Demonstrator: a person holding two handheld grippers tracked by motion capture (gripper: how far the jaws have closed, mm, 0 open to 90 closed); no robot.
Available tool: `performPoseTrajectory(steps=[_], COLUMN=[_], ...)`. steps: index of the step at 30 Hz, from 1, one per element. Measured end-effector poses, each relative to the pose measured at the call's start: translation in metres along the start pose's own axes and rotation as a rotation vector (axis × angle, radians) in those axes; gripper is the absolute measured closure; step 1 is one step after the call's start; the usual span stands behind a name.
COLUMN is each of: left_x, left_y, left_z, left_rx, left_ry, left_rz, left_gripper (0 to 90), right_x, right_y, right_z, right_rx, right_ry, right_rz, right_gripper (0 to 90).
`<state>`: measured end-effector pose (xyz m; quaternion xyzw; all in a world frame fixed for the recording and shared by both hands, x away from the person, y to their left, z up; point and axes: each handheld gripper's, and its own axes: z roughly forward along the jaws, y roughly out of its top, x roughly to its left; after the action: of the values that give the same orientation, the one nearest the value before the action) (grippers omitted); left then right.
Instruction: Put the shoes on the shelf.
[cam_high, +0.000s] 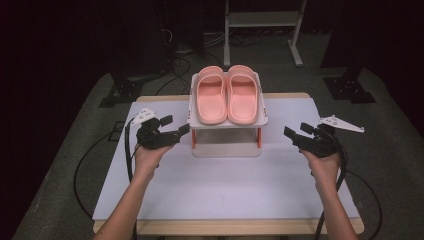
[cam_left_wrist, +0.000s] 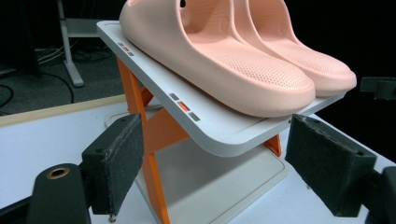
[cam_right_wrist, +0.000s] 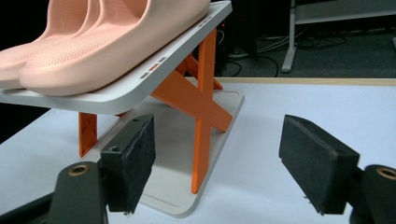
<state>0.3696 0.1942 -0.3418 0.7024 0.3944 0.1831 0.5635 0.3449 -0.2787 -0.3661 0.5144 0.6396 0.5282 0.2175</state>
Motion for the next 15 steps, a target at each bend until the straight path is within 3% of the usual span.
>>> performPoseTrajectory(steps=[15], left_x=[0.0], left_y=[-0.014], left_z=[-0.003], left_rx=[0.007], left_ry=[0.006], left_rz=[-0.008], left_gripper=[14.0], right_x=[-0.005], right_y=[-0.016], right_z=[-0.011], right_rx=[-0.005], right_ry=[-0.013], right_rz=[-0.007], right_gripper=[23.4])
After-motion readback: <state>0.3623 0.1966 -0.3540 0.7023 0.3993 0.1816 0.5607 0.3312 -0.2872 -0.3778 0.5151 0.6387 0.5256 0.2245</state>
